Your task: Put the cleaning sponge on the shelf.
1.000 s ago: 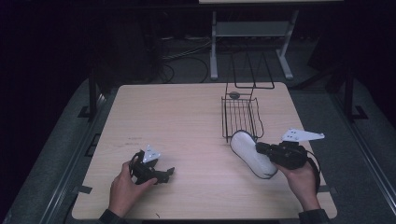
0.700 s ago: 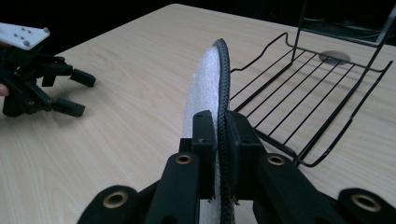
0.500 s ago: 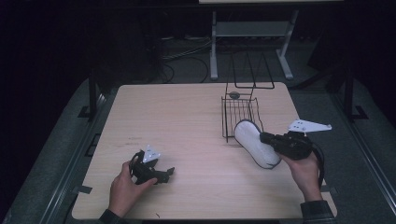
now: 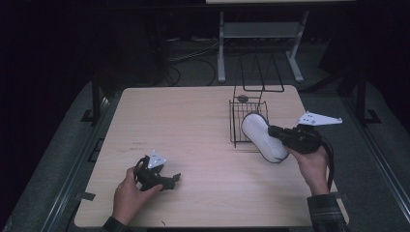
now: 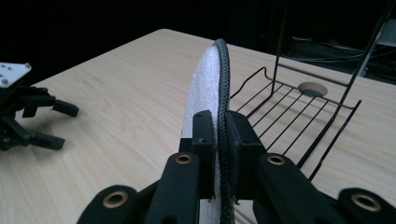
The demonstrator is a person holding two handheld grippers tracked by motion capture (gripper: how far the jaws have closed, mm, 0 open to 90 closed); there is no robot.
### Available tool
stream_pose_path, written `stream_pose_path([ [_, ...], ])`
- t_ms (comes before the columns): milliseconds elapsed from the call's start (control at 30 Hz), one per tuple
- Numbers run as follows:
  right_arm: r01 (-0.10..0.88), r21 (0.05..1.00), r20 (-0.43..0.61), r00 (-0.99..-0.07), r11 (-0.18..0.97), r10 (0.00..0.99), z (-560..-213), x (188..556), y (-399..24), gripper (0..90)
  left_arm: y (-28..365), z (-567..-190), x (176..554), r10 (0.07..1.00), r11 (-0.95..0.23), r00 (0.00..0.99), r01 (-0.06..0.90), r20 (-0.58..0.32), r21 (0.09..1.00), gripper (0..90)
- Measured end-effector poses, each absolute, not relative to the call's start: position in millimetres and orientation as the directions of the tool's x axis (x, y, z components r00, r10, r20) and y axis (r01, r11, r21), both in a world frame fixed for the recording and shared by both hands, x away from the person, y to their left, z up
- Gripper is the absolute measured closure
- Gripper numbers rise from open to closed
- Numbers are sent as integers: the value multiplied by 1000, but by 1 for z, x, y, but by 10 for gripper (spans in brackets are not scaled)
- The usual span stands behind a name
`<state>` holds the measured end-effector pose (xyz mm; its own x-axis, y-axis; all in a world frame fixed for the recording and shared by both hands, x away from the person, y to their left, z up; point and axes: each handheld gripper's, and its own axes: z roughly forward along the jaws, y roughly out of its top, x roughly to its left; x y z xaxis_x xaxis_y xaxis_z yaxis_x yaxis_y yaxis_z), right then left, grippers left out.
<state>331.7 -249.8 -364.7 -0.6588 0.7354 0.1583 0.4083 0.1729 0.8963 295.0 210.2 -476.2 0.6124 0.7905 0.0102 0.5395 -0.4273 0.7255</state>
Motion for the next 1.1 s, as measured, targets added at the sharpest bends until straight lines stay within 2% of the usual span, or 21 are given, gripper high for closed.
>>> stream_pose_path([
  [1100, 447, 885, 209, -630, 130, 748, -364, 424, -243, 827, 210, -476, 295, 789, -431, 615, 542, 9, 722, 124],
])
